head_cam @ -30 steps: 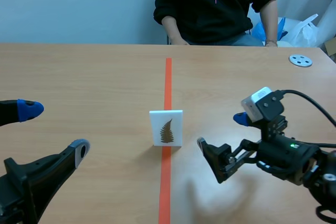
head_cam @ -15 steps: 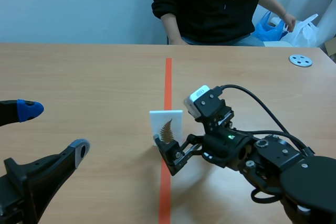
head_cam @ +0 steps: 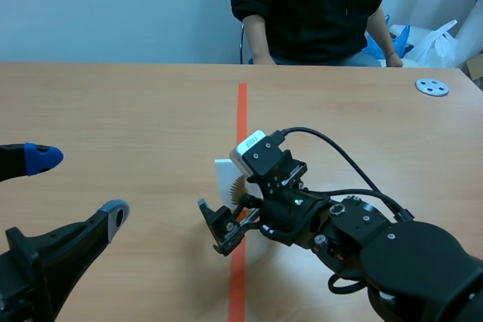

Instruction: Sort the leaf by its shape. The table is split by an orange tape line. A compound leaf with several leaflets goes to the left side, a simple leaf with one blade goes to the right side. Return to the home posture when a red brick is placed on the table.

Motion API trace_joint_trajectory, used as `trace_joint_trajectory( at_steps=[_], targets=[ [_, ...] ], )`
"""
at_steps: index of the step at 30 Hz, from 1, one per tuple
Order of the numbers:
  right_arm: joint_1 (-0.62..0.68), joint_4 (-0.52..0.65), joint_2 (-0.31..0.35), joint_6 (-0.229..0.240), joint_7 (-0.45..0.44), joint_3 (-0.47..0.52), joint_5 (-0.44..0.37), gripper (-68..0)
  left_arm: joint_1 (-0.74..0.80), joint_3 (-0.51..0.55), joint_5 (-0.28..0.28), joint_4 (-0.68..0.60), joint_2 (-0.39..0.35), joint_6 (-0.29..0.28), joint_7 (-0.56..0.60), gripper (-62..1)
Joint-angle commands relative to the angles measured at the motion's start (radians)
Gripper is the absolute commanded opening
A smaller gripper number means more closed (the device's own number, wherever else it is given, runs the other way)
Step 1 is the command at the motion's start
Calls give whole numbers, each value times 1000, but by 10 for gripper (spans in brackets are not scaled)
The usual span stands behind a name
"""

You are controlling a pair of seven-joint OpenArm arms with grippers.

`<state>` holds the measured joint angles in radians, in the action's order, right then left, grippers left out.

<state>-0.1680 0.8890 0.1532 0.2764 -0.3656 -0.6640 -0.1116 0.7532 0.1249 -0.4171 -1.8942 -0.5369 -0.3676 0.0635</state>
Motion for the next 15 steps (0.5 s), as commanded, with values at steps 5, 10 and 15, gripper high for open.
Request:
trace_joint_trajectory(
  at_steps=[5,10,15],
  targets=[
    [-11,19,5,0,-30,2,-4,-300,0,-1,-9,-18,7,-1,14,14],
    [-11,19,5,0,-34,2,-4,-394,0,-1,-9,-18,7,-1,14,14],
    [-11,19,8,0,-34,2,-4,-499,0,-1,-9,-18,7,-1,14,14]
  ],
)
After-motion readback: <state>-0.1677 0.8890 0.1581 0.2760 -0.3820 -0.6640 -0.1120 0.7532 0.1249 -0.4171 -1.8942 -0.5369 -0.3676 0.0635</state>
